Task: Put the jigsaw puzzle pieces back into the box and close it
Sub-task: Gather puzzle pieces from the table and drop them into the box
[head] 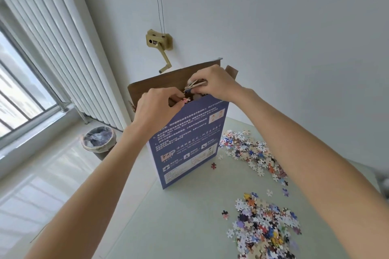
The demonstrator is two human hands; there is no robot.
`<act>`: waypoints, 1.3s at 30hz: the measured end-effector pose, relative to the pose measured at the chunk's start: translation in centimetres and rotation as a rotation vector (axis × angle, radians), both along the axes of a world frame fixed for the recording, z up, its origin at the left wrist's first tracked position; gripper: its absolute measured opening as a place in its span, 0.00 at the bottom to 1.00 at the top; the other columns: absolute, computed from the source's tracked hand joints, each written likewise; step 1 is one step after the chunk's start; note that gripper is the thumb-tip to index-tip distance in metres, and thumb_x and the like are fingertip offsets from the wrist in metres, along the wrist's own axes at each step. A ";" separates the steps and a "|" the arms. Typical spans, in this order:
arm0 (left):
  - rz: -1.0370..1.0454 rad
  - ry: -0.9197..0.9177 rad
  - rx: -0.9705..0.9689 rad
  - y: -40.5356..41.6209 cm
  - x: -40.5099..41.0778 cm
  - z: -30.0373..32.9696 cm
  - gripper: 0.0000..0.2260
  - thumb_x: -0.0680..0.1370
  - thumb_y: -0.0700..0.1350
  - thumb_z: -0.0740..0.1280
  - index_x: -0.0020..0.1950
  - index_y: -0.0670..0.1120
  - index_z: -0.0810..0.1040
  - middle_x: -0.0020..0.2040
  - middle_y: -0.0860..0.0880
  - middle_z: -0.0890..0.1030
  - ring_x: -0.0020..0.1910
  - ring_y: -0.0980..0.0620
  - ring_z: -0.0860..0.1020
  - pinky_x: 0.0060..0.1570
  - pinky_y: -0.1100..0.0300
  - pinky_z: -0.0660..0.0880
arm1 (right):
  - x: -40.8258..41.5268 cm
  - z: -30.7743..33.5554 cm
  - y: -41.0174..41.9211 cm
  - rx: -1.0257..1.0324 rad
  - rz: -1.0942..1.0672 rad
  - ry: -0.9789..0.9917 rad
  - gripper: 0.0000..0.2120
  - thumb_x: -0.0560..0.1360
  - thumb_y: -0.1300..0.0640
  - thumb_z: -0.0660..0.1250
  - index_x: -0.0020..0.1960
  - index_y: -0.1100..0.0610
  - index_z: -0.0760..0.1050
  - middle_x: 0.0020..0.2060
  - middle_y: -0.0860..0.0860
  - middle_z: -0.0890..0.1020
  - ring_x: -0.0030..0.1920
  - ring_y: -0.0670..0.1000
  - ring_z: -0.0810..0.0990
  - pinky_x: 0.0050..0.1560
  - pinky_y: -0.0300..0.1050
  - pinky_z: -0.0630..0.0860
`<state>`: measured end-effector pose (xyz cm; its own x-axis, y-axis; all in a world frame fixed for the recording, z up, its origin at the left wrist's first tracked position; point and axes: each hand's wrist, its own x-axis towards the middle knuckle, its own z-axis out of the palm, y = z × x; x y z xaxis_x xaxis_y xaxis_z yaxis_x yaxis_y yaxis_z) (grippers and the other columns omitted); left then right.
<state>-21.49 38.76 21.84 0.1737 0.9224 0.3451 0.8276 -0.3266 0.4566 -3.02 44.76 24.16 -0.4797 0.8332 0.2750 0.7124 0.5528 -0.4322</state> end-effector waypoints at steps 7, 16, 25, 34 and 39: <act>0.046 0.031 0.062 -0.2 0.2 -0.1 0.08 0.78 0.49 0.64 0.51 0.53 0.82 0.39 0.51 0.83 0.38 0.50 0.80 0.38 0.54 0.79 | -1.0 1.1 0.7 -0.111 0.016 -0.220 0.13 0.71 0.48 0.70 0.54 0.50 0.80 0.51 0.49 0.82 0.52 0.50 0.77 0.55 0.52 0.74; 0.042 0.040 0.112 -0.1 0.3 0.1 0.13 0.75 0.41 0.65 0.58 0.50 0.78 0.49 0.53 0.82 0.45 0.52 0.80 0.47 0.54 0.78 | -0.6 -0.7 -0.6 0.007 -0.071 -0.084 0.08 0.75 0.55 0.66 0.52 0.51 0.81 0.47 0.49 0.83 0.47 0.49 0.80 0.51 0.50 0.76; -0.251 0.004 0.662 -4.8 1.9 -2.9 0.06 0.77 0.43 0.65 0.50 0.46 0.81 0.41 0.50 0.83 0.39 0.54 0.80 0.31 0.65 0.74 | 2.6 -5.4 -12.0 0.459 -0.304 0.075 0.10 0.76 0.56 0.64 0.53 0.59 0.80 0.47 0.53 0.84 0.45 0.51 0.81 0.45 0.37 0.73; -0.415 0.011 -0.364 -16.4 8.8 -20.4 0.15 0.76 0.48 0.65 0.62 0.53 0.74 0.54 0.52 0.79 0.53 0.52 0.77 0.51 0.52 0.76 | 11.6 -24.1 -32.9 -0.363 -0.747 -0.026 0.17 0.76 0.56 0.65 0.63 0.58 0.73 0.59 0.53 0.78 0.60 0.54 0.75 0.59 0.47 0.73; -0.374 0.307 -0.863 -20.9 11.6 -26.6 0.38 0.71 0.52 0.72 0.75 0.52 0.56 0.70 0.43 0.64 0.66 0.44 0.67 0.66 0.51 0.67 | 13.5 -30.3 -40.5 -0.881 -0.912 -0.159 0.43 0.65 0.39 0.72 0.73 0.51 0.57 0.73 0.56 0.56 0.71 0.60 0.57 0.66 0.60 0.64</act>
